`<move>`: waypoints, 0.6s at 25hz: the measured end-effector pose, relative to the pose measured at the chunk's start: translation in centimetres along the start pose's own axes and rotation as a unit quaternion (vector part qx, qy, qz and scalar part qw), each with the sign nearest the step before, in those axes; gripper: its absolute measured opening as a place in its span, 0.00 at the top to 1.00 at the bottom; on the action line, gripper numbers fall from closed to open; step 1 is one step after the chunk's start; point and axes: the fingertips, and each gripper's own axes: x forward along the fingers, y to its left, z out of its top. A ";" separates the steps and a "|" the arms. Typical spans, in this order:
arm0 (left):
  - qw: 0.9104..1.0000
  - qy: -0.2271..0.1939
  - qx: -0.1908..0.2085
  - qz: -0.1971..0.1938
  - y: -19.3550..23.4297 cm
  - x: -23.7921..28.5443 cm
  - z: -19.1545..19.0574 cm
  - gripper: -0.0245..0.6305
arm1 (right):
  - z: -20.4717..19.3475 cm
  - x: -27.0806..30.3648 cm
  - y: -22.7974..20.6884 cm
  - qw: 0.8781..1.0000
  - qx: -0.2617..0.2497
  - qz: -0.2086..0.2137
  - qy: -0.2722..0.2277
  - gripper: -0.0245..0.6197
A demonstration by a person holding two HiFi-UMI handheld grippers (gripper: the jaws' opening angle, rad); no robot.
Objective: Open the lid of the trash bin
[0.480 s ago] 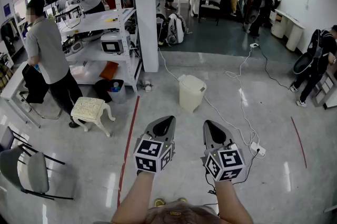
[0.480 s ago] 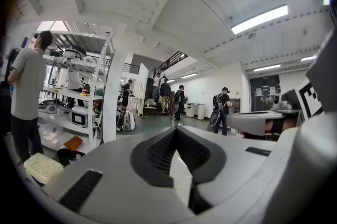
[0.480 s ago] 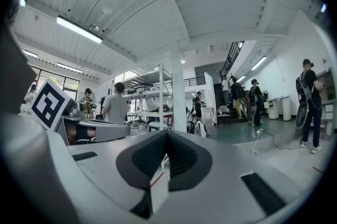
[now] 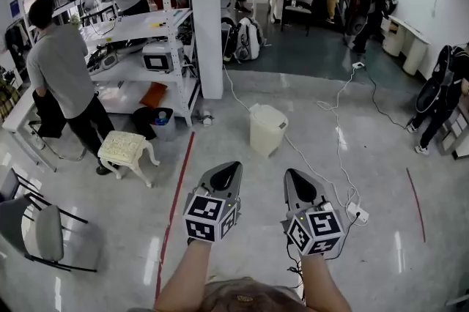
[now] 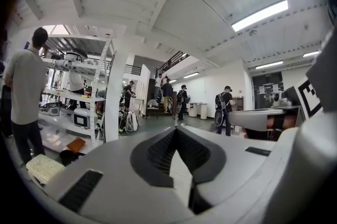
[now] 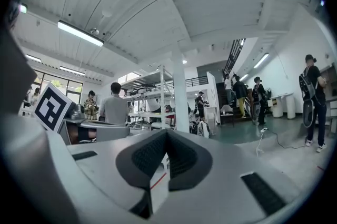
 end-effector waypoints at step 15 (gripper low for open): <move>1.000 0.003 -0.001 0.014 2.0 4.0 -1.1 0.97 | -1.4 2.8 -3.2 1.000 0.019 0.019 0.002 0.92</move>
